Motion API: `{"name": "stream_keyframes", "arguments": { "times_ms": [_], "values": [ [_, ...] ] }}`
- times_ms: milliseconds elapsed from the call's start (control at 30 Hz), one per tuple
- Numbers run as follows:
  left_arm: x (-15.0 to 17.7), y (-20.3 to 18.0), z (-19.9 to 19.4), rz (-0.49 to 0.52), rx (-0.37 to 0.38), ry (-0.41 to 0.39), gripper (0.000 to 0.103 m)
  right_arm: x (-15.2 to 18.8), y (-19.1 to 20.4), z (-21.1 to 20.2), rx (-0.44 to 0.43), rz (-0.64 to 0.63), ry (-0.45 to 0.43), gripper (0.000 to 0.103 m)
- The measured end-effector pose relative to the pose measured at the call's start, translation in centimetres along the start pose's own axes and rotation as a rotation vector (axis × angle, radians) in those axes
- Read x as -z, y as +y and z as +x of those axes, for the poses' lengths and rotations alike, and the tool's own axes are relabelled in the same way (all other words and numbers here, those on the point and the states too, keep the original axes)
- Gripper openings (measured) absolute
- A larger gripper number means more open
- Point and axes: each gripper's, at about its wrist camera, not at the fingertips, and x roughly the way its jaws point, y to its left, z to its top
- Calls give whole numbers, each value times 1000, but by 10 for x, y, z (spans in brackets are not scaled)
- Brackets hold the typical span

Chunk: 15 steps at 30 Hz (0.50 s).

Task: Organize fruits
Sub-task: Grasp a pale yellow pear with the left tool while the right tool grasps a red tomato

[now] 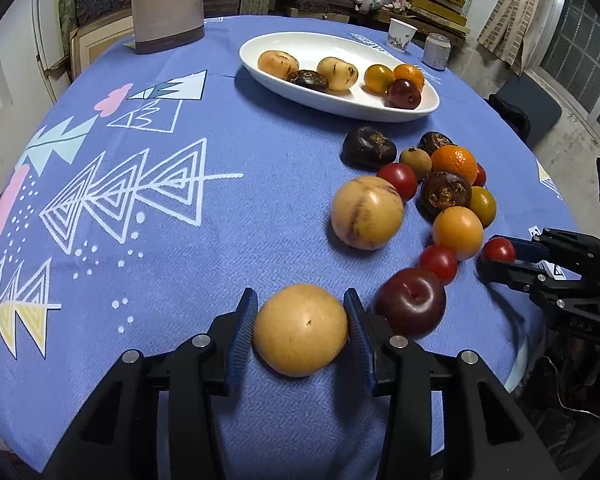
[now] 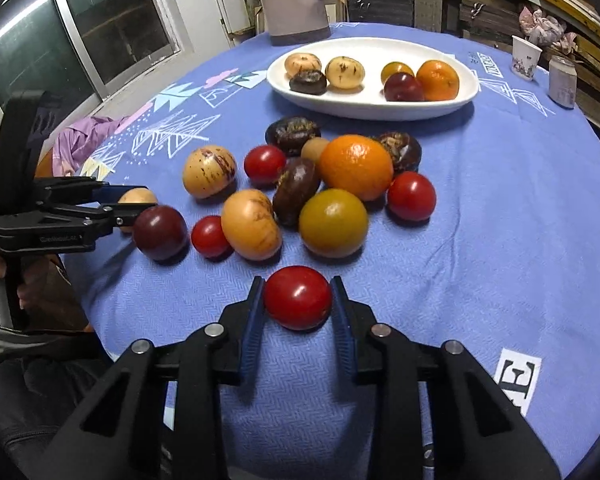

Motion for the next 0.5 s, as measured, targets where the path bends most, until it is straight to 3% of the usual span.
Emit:
{"name": "stream_keyframes", "arguments": {
  "times_ms": [133, 167, 200, 267, 367, 500],
  "values": [
    [4, -3, -1, 15, -6, -7, 62, 1, 0, 1, 3, -3, -1, 33],
    [6, -5, 0, 26, -20, -14, 62, 1, 0, 1, 2, 0, -3, 33],
    [7, -6, 0, 29, -24, -21, 62, 0, 0, 1, -1, 7, -5, 33],
    [6, 0, -1, -2, -17, -37, 44, 1, 0, 1, 5, 1, -6, 33],
    [5, 5, -2, -16, 4, -37, 44, 1, 0, 0, 4, 1, -7, 32],
    [6, -2, -2, 25, -28, -37, 44, 0, -2, -7, 12, 4, -25, 32]
  ]
}}
